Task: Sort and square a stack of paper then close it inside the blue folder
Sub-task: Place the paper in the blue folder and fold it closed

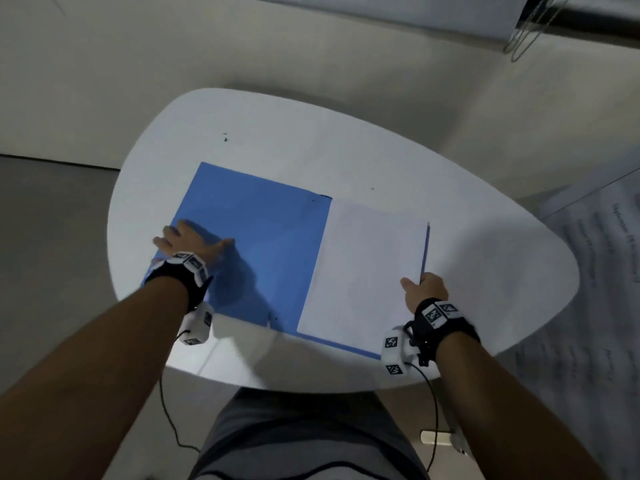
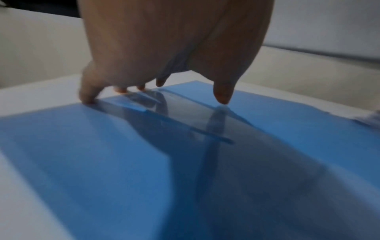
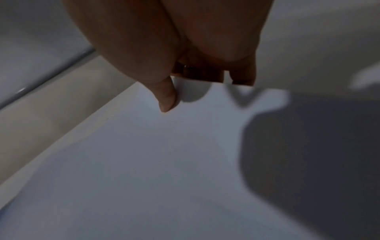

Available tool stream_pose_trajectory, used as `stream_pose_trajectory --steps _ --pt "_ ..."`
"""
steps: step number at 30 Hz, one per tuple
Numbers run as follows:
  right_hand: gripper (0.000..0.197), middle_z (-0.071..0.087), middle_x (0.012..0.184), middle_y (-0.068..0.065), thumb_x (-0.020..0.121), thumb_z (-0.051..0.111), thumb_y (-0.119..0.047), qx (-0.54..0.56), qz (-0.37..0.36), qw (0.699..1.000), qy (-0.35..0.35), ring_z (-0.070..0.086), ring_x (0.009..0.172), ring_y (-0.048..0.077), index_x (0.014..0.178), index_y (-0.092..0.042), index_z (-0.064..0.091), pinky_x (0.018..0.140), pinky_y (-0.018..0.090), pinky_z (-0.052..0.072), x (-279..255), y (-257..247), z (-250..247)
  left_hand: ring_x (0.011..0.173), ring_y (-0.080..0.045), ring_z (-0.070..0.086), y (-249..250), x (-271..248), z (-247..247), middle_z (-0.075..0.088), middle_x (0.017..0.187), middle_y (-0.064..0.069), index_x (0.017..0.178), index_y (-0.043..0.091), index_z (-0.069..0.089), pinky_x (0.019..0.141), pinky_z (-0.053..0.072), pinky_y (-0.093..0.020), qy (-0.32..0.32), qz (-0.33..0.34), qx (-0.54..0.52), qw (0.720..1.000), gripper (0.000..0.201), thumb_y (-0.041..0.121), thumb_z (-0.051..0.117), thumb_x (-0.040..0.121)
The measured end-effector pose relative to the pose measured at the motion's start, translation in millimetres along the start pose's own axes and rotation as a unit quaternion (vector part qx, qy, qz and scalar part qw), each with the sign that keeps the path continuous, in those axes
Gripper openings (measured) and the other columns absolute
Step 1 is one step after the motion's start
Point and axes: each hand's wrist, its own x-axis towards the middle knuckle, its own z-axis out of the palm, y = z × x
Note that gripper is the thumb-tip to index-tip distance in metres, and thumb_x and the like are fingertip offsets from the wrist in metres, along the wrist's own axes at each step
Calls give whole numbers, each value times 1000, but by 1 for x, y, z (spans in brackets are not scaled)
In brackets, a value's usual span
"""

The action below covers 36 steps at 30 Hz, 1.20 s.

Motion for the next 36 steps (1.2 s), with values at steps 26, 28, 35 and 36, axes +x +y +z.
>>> stream_pose_trajectory --steps 26,28,35,36 --pt "45 62 123 18 90 65 -27 73 -28 997 -3 60 109 37 124 1 56 90 37 48 -15 12 11 80 -40 60 -1 -146 -137 64 89 -13 146 38 28 79 52 -51 13 273 -26 962 61 16 41 91" --pt "46 61 124 19 91 64 -27 69 -32 997 -14 60 110 36 127 1 54 91 37 48 -11 11 8 71 -38 59 -2 -174 -137 61 78 -10 148 45 19 75 53 -51 -1 270 15 963 67 16 44 93" --pt "46 58 129 18 94 59 -22 59 -40 997 -16 59 112 36 133 0 50 86 33 46 -5 4 1 77 -28 61 3 -226 -126 66 129 0 152 38 20 75 52 -44 2 304 27 952 73 5 46 91" --pt "46 58 129 18 93 59 -22 58 -45 997 -16 59 111 36 132 -1 50 87 33 47 -4 4 1 75 -23 62 8 -229 -125 65 131 3 151 38 23 72 50 -40 2 311 11 950 73 5 48 91"
